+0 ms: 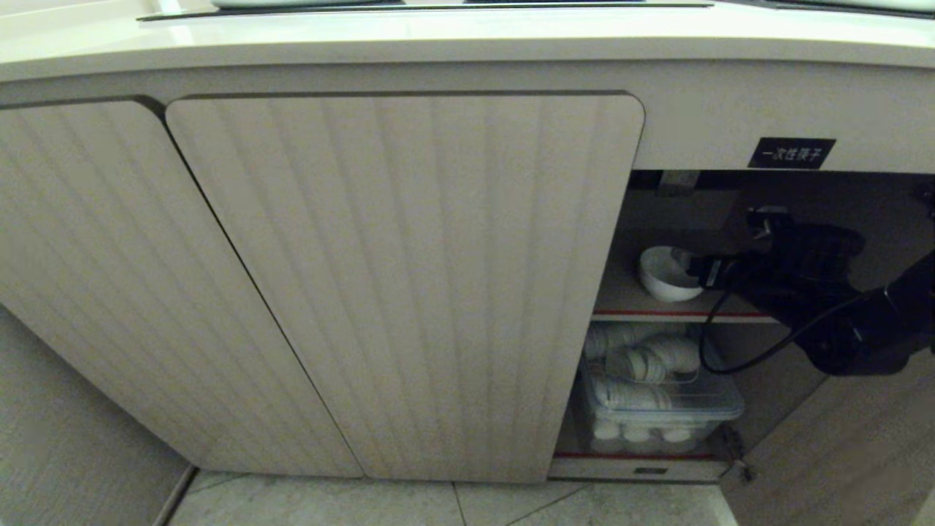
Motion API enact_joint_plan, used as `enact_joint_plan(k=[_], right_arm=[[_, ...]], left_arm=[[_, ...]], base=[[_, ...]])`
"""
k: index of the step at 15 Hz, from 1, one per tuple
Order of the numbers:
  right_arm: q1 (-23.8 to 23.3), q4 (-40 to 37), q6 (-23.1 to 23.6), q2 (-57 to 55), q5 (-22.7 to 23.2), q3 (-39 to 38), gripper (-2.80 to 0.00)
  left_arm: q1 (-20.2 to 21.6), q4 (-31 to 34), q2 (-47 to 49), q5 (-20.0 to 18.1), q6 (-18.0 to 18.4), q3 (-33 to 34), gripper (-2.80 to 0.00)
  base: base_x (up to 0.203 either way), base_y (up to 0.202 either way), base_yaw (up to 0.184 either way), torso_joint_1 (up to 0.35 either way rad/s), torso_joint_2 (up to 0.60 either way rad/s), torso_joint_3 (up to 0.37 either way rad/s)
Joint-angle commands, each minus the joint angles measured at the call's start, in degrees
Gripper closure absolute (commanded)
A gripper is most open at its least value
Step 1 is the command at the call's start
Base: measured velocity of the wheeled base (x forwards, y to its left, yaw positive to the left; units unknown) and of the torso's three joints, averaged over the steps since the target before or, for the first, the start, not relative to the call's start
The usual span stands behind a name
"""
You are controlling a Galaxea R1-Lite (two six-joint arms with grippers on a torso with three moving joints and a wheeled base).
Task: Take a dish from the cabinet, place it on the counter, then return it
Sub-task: Take the bowl from the cabinet
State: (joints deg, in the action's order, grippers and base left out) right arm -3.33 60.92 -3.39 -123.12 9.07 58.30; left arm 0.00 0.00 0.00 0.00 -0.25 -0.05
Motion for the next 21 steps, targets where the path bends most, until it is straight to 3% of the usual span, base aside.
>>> enact_joint_plan(k=[1,9,21], right_arm=[[0.25,0.15,-0.04,-0.36,0.07,0.06,-2.8],[0.08,-3.97,-0.04,-0.36,0.07,0.47,-2.8],[-2.36,-11.71,-0.21,-2.75,-0.28,9.05,-2.8]], left_arm=[[0.0,0.0,0.0,0.0,-0.01,-0.02,0.0],[0.0,0.0,0.0,0.0,-0.01,-0.03,0.0],[0.0,-0.08,0.0,0.0,-0.01,0.05,0.0]], base=[[0.0,0.0,0.0,0.0,0.0,0.0],[0.0,0.0,0.0,0.0,0.0,0.0],[0.0,0.0,0.0,0.0,0.0,0.0]])
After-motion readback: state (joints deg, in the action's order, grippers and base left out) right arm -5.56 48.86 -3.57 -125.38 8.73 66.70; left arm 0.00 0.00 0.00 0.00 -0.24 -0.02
